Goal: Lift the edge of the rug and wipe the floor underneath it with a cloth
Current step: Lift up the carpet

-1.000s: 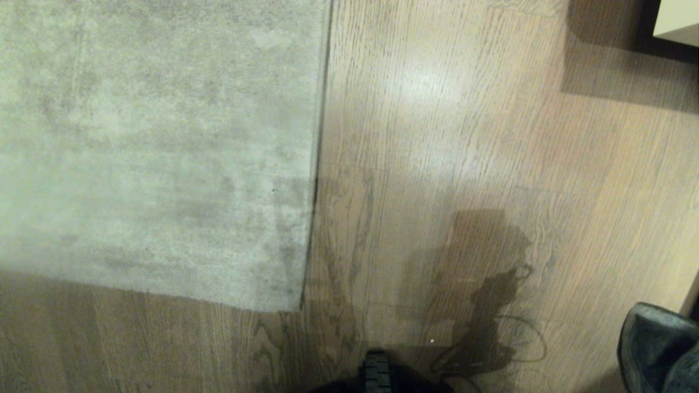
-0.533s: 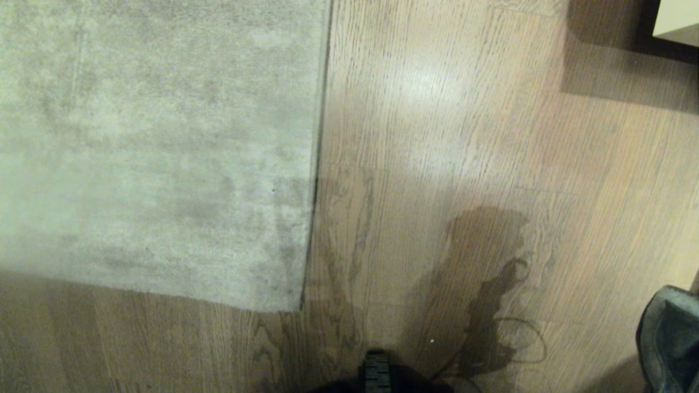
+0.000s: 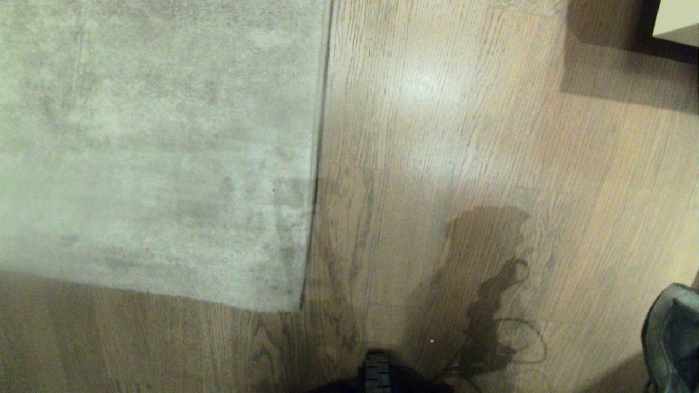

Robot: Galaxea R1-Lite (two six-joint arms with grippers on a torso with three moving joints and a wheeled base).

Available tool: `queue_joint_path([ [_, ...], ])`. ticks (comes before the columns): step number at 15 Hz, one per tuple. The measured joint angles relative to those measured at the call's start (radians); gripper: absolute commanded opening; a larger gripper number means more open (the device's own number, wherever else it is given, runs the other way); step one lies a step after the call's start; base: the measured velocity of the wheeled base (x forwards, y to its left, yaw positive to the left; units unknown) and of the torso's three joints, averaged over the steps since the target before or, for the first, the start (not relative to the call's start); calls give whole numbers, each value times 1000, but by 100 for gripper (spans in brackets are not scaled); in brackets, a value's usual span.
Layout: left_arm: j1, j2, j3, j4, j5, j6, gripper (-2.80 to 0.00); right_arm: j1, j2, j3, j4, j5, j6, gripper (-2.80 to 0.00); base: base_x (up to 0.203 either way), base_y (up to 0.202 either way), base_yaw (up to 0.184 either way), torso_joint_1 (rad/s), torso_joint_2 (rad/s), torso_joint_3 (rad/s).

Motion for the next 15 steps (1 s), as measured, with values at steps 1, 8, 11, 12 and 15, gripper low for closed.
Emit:
queue_joint_path([
  [1,0,0,0,0,0,0,-280,0,0,0,0,0,0,-280,0,0,0,0,0,0],
  [8,0,0,0,0,0,0,-280,0,-1,0,-1,-1,0,-280,0,0,0,0,0,0],
  [11,0,0,0,0,0,0,-280,0,-1,0,-1,0,0,-280,0,0,0,0,0,0],
  [12,0,0,0,0,0,0,-280,0,-1,0,-1,0,0,-280,0,0,0,0,0,0],
  [15,0,0,0,1,0,-1,-280,0,-1,0,-1,0,0,-280,0,0,0,0,0,0],
])
